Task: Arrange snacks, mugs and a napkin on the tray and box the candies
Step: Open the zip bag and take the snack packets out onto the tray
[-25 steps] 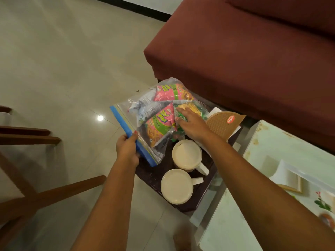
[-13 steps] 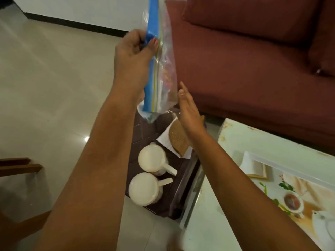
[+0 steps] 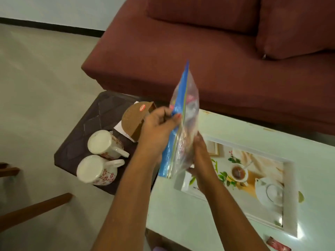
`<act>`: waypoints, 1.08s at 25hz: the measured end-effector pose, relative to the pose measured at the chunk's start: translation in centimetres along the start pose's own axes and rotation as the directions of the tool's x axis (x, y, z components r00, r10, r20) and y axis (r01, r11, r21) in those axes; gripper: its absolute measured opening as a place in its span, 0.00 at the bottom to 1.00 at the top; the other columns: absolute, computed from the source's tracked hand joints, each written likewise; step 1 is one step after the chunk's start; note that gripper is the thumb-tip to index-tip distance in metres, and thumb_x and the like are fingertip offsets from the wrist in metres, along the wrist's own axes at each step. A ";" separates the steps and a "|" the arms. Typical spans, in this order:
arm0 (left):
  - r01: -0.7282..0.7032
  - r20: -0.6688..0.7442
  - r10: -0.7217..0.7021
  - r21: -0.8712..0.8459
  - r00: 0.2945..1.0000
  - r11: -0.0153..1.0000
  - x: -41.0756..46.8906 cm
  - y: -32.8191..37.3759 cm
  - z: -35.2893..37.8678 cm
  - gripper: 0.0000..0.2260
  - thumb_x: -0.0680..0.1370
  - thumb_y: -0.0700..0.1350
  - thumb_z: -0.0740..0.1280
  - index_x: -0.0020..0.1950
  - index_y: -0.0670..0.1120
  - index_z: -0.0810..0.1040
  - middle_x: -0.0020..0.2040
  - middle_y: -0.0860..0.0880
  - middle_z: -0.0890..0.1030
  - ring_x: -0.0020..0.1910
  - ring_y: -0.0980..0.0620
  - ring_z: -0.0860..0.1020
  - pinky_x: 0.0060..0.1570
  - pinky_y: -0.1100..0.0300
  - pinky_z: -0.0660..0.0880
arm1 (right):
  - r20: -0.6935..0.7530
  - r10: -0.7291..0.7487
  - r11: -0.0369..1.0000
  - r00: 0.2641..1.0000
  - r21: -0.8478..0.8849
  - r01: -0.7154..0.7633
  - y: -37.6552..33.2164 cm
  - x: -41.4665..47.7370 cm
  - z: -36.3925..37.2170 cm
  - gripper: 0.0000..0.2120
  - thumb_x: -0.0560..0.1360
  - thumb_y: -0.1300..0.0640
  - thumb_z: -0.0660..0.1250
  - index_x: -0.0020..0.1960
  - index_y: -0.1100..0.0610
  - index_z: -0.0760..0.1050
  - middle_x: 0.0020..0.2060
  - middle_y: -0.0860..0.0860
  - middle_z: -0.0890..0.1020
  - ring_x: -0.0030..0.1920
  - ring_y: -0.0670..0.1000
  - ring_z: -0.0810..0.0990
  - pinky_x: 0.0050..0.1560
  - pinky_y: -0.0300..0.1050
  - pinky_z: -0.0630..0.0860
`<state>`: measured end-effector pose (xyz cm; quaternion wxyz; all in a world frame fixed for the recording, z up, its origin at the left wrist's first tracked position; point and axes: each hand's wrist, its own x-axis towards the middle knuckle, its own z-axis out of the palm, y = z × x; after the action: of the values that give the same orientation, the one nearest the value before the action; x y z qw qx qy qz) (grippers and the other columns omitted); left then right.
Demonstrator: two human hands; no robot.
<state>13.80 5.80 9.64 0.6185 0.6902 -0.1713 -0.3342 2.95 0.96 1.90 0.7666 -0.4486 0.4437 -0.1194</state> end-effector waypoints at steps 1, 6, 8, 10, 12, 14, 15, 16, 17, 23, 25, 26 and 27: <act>0.072 -0.006 -0.072 0.039 0.997 0.997 -0.9 -2.1 0.3 0.10 0.75 0.41 0.68 0.34 0.51 0.77 0.36 0.48 0.81 0.40 0.51 0.80 0.44 0.56 0.78 | -0.009 0.112 0.994 0.994 0.000 -0.112 1.6 -0.4 -0.9 0.25 0.76 0.36 0.54 0.71 0.40 0.60 0.69 0.49 0.71 0.61 0.53 0.75 0.54 0.55 0.78; 0.249 -0.097 -0.240 0.095 0.966 0.964 -4.8 -8.1 0.8 0.12 0.71 0.41 0.72 0.32 0.45 0.72 0.31 0.42 0.72 0.34 0.47 0.72 0.37 0.58 0.75 | -0.131 -0.045 0.919 0.990 -0.393 -0.010 3.8 -1.7 -3.4 0.16 0.79 0.48 0.57 0.66 0.46 0.70 0.65 0.48 0.75 0.58 0.45 0.72 0.55 0.41 0.70; 0.256 -0.018 -0.257 0.172 0.966 0.951 -5.2 -8.6 1.5 0.10 0.71 0.42 0.73 0.36 0.42 0.74 0.34 0.38 0.75 0.35 0.46 0.76 0.36 0.63 0.77 | -0.136 -0.249 0.920 0.959 -0.343 0.190 1.2 -1.5 -3.2 0.11 0.78 0.46 0.60 0.60 0.42 0.72 0.57 0.42 0.77 0.56 0.44 0.76 0.53 0.41 0.75; 0.264 0.071 -0.292 0.265 0.954 0.927 -5.3 -8.5 2.4 0.09 0.71 0.43 0.73 0.42 0.40 0.76 0.40 0.37 0.78 0.40 0.43 0.80 0.40 0.63 0.80 | -0.060 -0.345 0.881 0.937 -0.365 0.301 -1.3 -0.8 -2.7 0.12 0.74 0.44 0.64 0.57 0.43 0.73 0.48 0.37 0.77 0.49 0.45 0.79 0.48 0.40 0.79; 0.270 0.114 -0.316 0.301 0.942 0.915 -4.9 -8.2 2.9 0.11 0.71 0.41 0.72 0.48 0.38 0.76 0.45 0.34 0.78 0.46 0.39 0.81 0.44 0.62 0.81 | -0.021 -0.370 0.799 0.929 -0.518 0.306 -2.5 -0.2 -2.0 0.15 0.72 0.46 0.68 0.57 0.48 0.75 0.44 0.39 0.77 0.43 0.43 0.79 0.42 0.34 0.77; 0.273 0.157 -0.326 0.287 0.932 0.918 -4.4 -7.9 2.5 0.12 0.72 0.40 0.72 0.49 0.34 0.75 0.46 0.33 0.78 0.49 0.37 0.80 0.48 0.58 0.81 | -0.079 -0.363 0.775 0.928 -0.579 0.254 -2.6 0.1 -1.8 0.12 0.73 0.52 0.69 0.54 0.53 0.78 0.44 0.44 0.80 0.43 0.45 0.80 0.43 0.35 0.78; 0.278 0.191 -0.336 0.276 0.922 0.920 -4.2 -7.9 2.2 0.12 0.72 0.41 0.71 0.49 0.33 0.75 0.45 0.34 0.79 0.48 0.38 0.81 0.50 0.55 0.81 | -0.117 -0.357 0.787 0.927 -0.573 0.231 -2.5 0.2 -1.9 0.10 0.73 0.54 0.69 0.53 0.55 0.79 0.44 0.47 0.81 0.43 0.47 0.80 0.45 0.39 0.80; 0.284 0.220 -0.343 0.261 0.913 0.923 -4.1 -7.9 1.8 0.13 0.73 0.42 0.71 0.48 0.33 0.75 0.44 0.36 0.79 0.47 0.39 0.81 0.51 0.54 0.80 | -0.143 -0.355 0.798 0.924 -0.560 0.220 -2.2 0.3 -2.1 0.08 0.74 0.56 0.68 0.52 0.56 0.80 0.45 0.49 0.82 0.43 0.47 0.80 0.48 0.43 0.81; 0.285 0.223 -0.338 0.239 0.914 0.928 -4.0 -7.9 1.6 0.14 0.73 0.45 0.70 0.48 0.34 0.76 0.43 0.38 0.80 0.45 0.42 0.81 0.50 0.54 0.80 | -0.161 -0.352 0.810 0.922 -0.547 0.213 -2.0 0.3 -2.3 0.07 0.74 0.57 0.68 0.51 0.56 0.80 0.45 0.51 0.83 0.43 0.47 0.80 0.49 0.46 0.81; 0.107 -0.015 -0.109 0.374 0.994 0.921 -1.8 -6.8 1.4 0.22 0.69 0.65 0.61 0.49 0.48 0.75 0.44 0.50 0.82 0.42 0.51 0.82 0.45 0.56 0.81 | -0.061 -0.323 0.811 0.944 -0.532 0.243 -1.1 -0.6 -1.5 0.10 0.76 0.56 0.63 0.37 0.48 0.73 0.36 0.50 0.81 0.38 0.50 0.81 0.42 0.45 0.82; -0.026 0.038 0.006 0.533 0.999 0.846 -1.5 -6.3 1.5 0.24 0.69 0.67 0.57 0.48 0.49 0.75 0.43 0.52 0.81 0.40 0.53 0.81 0.43 0.59 0.81 | 0.016 -0.355 0.764 0.935 -0.571 0.300 -1.3 -1.2 -1.4 0.08 0.76 0.55 0.62 0.39 0.49 0.73 0.35 0.47 0.80 0.38 0.48 0.81 0.39 0.36 0.79; -0.084 0.055 0.063 0.593 0.996 0.801 -1.3 -6.0 1.5 0.22 0.71 0.67 0.56 0.47 0.50 0.75 0.41 0.53 0.80 0.39 0.54 0.81 0.42 0.62 0.80 | 0.058 -0.357 0.744 0.932 -0.586 0.321 -1.5 -1.3 -1.4 0.06 0.77 0.54 0.61 0.41 0.48 0.74 0.35 0.44 0.80 0.38 0.47 0.81 0.37 0.32 0.77; -0.129 0.065 0.113 0.629 0.991 0.767 -1.1 -5.9 1.4 0.20 0.73 0.65 0.57 0.45 0.50 0.75 0.39 0.53 0.79 0.38 0.54 0.80 0.40 0.63 0.79 | 0.095 -0.351 0.730 0.931 -0.596 0.336 -1.7 -1.3 -1.3 0.06 0.77 0.54 0.61 0.42 0.48 0.74 0.35 0.43 0.79 0.37 0.45 0.80 0.37 0.31 0.76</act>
<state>10.99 6.48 4.17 0.3693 0.8411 -0.3247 -0.2251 1.59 -0.05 3.75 0.5427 -0.7414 0.3771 -0.1171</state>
